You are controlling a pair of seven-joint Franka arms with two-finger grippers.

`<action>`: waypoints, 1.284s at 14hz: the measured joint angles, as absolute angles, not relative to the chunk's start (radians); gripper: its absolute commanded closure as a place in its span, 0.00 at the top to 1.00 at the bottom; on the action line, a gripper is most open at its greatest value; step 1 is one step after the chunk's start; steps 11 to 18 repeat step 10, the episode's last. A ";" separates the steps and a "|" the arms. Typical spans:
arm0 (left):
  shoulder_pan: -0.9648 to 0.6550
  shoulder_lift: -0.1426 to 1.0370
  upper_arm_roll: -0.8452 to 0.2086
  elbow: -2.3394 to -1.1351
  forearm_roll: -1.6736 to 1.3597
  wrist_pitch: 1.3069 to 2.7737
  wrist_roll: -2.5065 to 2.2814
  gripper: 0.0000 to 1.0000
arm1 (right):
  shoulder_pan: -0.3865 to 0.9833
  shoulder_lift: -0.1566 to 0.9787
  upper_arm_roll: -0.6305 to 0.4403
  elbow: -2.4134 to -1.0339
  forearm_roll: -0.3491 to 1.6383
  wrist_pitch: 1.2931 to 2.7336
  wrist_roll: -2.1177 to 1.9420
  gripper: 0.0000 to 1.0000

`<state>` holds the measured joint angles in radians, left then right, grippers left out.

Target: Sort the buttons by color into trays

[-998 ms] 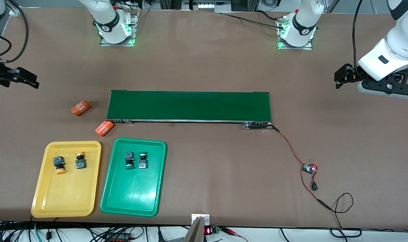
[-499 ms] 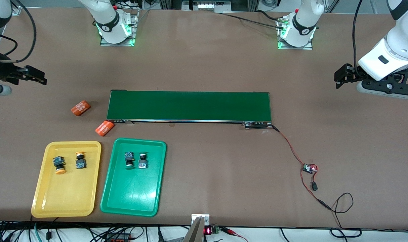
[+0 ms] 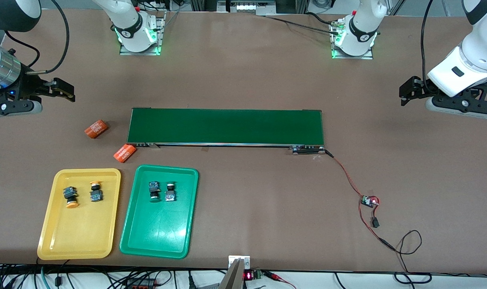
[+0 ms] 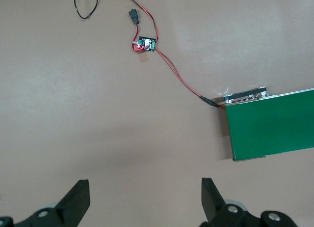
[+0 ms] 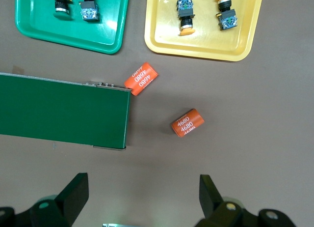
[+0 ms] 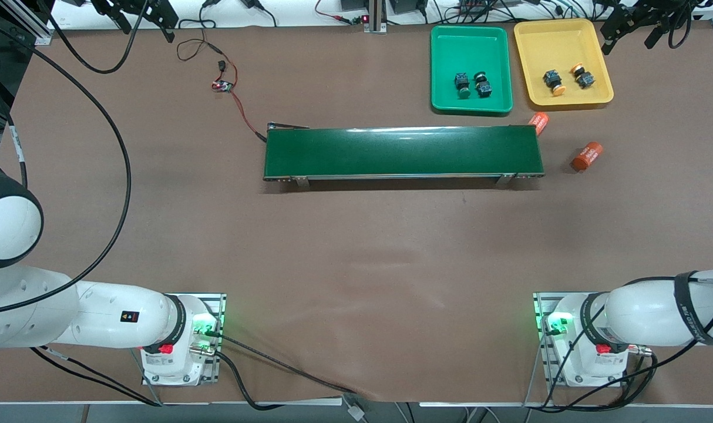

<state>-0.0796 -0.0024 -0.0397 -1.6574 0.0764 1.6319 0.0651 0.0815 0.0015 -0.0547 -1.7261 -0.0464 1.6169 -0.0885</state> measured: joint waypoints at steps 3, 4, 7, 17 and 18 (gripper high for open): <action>-0.079 0.000 -0.040 -1.657 0.077 1.632 0.064 1.00 | 0.081 0.004 -0.056 -1.721 -0.046 1.615 -0.089 1.00; -0.079 0.000 -0.039 -1.657 0.077 1.632 0.064 1.00 | 0.082 0.005 -0.056 -1.717 -0.046 1.606 -0.085 1.00; -0.075 0.000 -0.035 -1.657 0.077 1.632 0.062 1.00 | 0.083 0.005 -0.055 -1.699 -0.046 1.560 0.002 1.00; -0.075 0.000 -0.037 -1.632 0.077 1.631 0.062 1.00 | 0.087 0.006 -0.053 -1.694 -0.046 1.554 0.027 1.00; -0.075 0.000 -0.037 -1.632 0.077 1.631 0.062 1.00 | 0.087 0.006 -0.053 -1.694 -0.046 1.554 0.027 1.00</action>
